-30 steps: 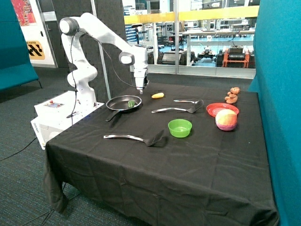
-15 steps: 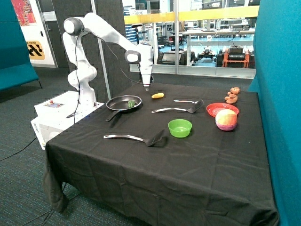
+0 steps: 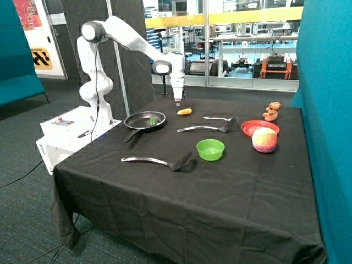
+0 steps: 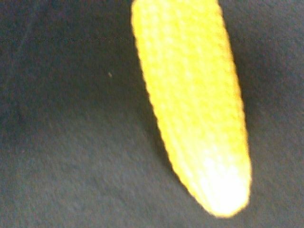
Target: Cook the vegetables
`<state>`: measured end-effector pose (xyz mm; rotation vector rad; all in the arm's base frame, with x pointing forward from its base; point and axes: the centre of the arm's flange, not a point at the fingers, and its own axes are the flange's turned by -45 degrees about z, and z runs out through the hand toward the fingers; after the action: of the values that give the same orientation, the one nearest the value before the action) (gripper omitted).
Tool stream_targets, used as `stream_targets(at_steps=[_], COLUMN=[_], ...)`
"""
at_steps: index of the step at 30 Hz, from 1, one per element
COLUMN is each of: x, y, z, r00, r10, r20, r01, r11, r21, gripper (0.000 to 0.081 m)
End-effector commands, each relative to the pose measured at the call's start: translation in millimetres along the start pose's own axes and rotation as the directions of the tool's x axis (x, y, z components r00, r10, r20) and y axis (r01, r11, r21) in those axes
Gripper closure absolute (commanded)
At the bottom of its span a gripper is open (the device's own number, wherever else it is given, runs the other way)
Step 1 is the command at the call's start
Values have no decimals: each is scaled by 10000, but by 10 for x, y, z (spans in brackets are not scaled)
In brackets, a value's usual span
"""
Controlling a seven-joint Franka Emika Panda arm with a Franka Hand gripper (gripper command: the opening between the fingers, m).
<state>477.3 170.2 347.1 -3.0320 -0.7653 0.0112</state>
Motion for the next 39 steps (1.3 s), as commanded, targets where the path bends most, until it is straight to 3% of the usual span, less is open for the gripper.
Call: stream_targets(at_steps=[1,14,39], x=[230,381,421], y=[-140,-182,-132], z=[173,432,598], r00=[10000,9998,9985], r10=[-11,192,551], r20=[-34,-37,-43], r01=[10,-192,-552], r11=[9999,9997,9984], r21=[-158,-158,-156], gripper=[144,183,285])
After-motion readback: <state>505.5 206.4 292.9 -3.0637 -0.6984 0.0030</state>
